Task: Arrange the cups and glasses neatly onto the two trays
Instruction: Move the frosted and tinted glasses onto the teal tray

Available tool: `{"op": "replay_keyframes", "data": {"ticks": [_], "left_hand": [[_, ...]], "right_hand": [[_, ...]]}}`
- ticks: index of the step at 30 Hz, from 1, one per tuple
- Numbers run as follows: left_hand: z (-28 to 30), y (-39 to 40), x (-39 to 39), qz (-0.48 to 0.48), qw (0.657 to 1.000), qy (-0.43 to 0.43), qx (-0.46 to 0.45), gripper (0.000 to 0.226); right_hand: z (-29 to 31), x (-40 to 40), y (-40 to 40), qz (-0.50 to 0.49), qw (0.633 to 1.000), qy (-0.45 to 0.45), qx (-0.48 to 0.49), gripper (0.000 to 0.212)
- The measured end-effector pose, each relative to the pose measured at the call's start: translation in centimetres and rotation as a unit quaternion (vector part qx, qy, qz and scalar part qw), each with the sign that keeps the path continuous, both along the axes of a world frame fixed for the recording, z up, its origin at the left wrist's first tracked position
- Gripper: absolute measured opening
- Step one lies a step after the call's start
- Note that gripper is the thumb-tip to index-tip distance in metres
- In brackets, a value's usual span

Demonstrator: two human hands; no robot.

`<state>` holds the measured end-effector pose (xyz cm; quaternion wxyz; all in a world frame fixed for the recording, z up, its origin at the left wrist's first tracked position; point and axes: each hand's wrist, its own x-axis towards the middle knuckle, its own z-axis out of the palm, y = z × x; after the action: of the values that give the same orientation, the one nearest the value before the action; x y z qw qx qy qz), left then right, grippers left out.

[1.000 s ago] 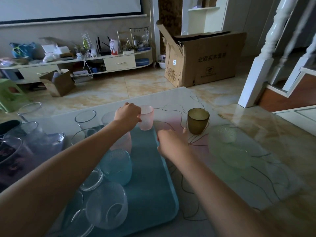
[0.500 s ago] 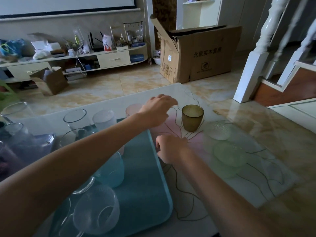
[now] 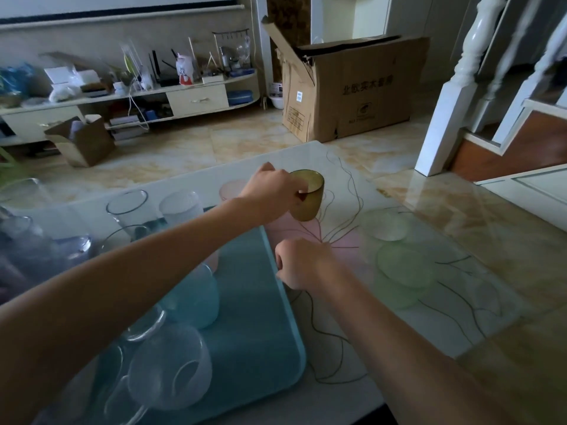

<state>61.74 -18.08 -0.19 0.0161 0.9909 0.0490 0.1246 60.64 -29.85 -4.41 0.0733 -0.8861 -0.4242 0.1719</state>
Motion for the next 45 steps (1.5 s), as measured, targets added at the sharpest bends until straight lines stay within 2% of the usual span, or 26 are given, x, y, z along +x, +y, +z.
{"op": "replay_keyframes", "data": {"ticks": [3,6,10,14,16,19,23,25,27,32,35,37,41,45], "left_hand": [[1.7,1.9,-4.0,0.022,0.998,-0.039,0.034,0.011],[2.4,3.2,-7.2,0.050,0.996,-0.050,0.047,0.011],[0.7,4.0,-9.0,0.081,0.996,0.006,0.027,0.011],[-1.2,4.2,-9.4,0.082,0.993,0.080,0.015,0.003],[-1.4,3.9,-9.5,0.077,0.994,0.077,0.011,0.002],[-1.0,3.3,-9.4,0.082,0.994,0.077,0.003,0.008],[-0.1,3.0,-9.6,0.085,0.993,0.077,-0.001,0.036],[0.6,2.4,-9.6,0.071,0.996,0.041,-0.017,0.032],[1.5,1.1,-9.2,0.045,0.999,0.012,-0.021,0.025],[1.7,-4.1,-5.4,-0.078,0.997,0.013,0.026,0.037],[0.4,-7.3,-2.6,-0.126,0.990,0.021,0.064,0.050],[-0.7,-9.1,-1.0,-0.140,0.985,0.041,0.088,0.052],[-2.8,-11.1,0.5,-0.144,0.982,0.079,0.096,0.036],[-4.0,-11.1,0.7,-0.120,0.991,0.038,0.054,0.021]], "right_hand": [[0.3,-0.2,0.0,0.008,1.000,0.007,-0.003,0.003],[0.4,-0.4,0.1,0.006,1.000,0.009,-0.022,0.005],[-0.1,-0.6,0.4,0.003,0.998,0.016,-0.059,0.020],[-0.2,-0.7,-0.1,-0.024,0.999,0.011,-0.032,0.031],[0.0,-0.7,-0.2,-0.029,0.999,0.011,-0.021,0.030],[0.5,-0.7,-0.4,-0.027,1.000,0.001,-0.013,0.024],[1.7,-0.7,-1.7,-0.035,0.999,0.011,0.031,0.012],[2.7,-0.6,-3.3,-0.044,0.997,0.022,0.062,0.009],[3.8,-0.5,-5.2,-0.062,0.994,-0.006,0.094,0.010],[5.7,0.4,-10.9,-0.143,0.971,-0.105,0.162,0.005],[5.2,1.2,-14.1,-0.203,0.960,-0.102,0.166,0.017],[4.3,1.6,-15.5,-0.231,0.962,-0.074,0.128,0.027],[3.3,1.7,-16.8,-0.228,0.971,-0.006,0.073,0.036],[4.2,1.4,-16.8,-0.207,0.976,0.025,0.056,0.053]]}}
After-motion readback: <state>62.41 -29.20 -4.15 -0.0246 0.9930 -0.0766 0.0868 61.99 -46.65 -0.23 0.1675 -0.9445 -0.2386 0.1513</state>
